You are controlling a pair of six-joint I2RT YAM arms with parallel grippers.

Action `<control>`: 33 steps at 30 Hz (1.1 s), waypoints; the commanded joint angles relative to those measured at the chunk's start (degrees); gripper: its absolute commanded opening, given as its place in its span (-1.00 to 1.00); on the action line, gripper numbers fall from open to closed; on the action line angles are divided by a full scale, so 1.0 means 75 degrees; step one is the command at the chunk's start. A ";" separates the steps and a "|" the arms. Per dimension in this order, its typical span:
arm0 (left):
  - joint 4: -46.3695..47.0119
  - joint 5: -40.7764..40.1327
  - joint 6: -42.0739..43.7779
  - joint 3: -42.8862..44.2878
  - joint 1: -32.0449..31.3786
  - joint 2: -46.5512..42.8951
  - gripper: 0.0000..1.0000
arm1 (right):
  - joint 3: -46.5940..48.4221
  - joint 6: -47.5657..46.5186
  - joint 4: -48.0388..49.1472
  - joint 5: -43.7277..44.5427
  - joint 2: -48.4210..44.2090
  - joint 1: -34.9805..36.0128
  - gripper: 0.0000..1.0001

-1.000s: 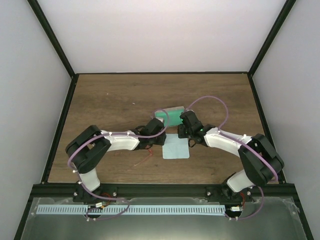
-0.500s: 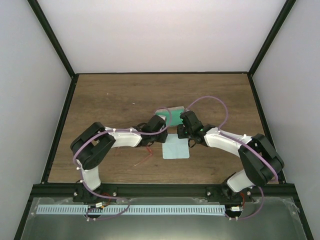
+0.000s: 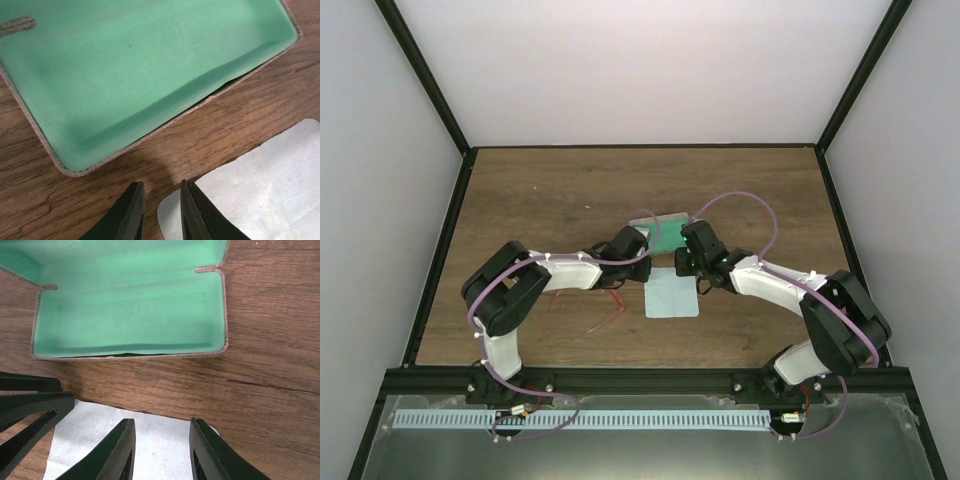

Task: Organize the sunglasses
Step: Fold the glasses cleaning cloth at the center of the board.

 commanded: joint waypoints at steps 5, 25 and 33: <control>-0.0242 0.0537 0.0072 0.0004 -0.0001 0.0156 -0.53 | 0.0114 -0.0038 -0.0086 0.0078 -0.0182 -0.0029 -0.36; -0.0682 0.0421 0.0191 0.0125 0.0002 0.0159 -0.58 | 0.0105 -0.0031 -0.0090 0.0153 -0.0296 -0.0028 -0.35; -0.0755 0.0424 0.0239 0.0180 -0.0006 0.0230 -0.86 | 0.0088 -0.0036 -0.0084 0.0133 -0.0313 -0.0029 -0.35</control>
